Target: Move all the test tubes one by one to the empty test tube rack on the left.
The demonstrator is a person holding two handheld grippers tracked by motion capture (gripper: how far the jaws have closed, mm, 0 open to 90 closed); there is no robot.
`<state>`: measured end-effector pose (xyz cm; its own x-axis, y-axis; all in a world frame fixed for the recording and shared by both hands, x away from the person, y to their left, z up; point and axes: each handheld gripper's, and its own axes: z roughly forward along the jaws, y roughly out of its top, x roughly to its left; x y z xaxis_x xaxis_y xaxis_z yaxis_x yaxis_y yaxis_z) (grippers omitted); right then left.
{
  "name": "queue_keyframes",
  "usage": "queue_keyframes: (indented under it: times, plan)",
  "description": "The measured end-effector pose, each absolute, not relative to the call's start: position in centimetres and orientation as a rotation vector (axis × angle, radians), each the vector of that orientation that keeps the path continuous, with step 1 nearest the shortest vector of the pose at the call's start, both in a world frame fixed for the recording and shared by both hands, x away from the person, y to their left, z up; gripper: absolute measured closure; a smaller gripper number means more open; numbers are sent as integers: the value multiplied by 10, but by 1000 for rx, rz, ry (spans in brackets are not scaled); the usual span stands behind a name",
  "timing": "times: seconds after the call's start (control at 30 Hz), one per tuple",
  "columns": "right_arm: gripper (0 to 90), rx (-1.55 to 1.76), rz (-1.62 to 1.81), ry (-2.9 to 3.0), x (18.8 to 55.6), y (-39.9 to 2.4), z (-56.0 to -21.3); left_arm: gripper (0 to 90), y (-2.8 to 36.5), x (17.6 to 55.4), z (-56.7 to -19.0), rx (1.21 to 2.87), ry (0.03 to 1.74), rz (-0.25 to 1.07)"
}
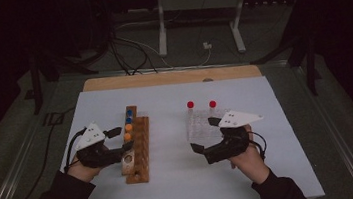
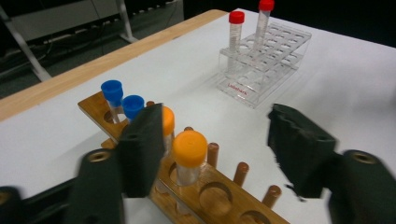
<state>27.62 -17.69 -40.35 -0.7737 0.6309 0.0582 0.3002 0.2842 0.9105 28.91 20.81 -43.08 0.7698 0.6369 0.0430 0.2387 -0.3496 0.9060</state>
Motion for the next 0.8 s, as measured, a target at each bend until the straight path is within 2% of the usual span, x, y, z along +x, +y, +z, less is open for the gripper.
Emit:
queue_keyframes:
  times: [0.13, 0.23, 0.3, 0.57, 0.8]
  plan:
    - [0, 870, 1431, 2183, 287, -190, -397, 174, 210, 277, -429, 1907, 662, 482]
    - [0, 917, 1406, 2141, 300, -202, -397, 74, 213, 269, -428, 1889, 671, 470]
    - [0, 949, 1383, 2121, 310, -209, -400, 42, 214, 264, -429, 1879, 677, 460]
    - [0, 1067, 1335, 2111, 343, -227, -427, 25, 217, 255, -440, 1883, 681, 429]
    - [0, 1148, 1240, 2150, 361, -224, -449, 25, 218, 257, -450, 1902, 688, 397]
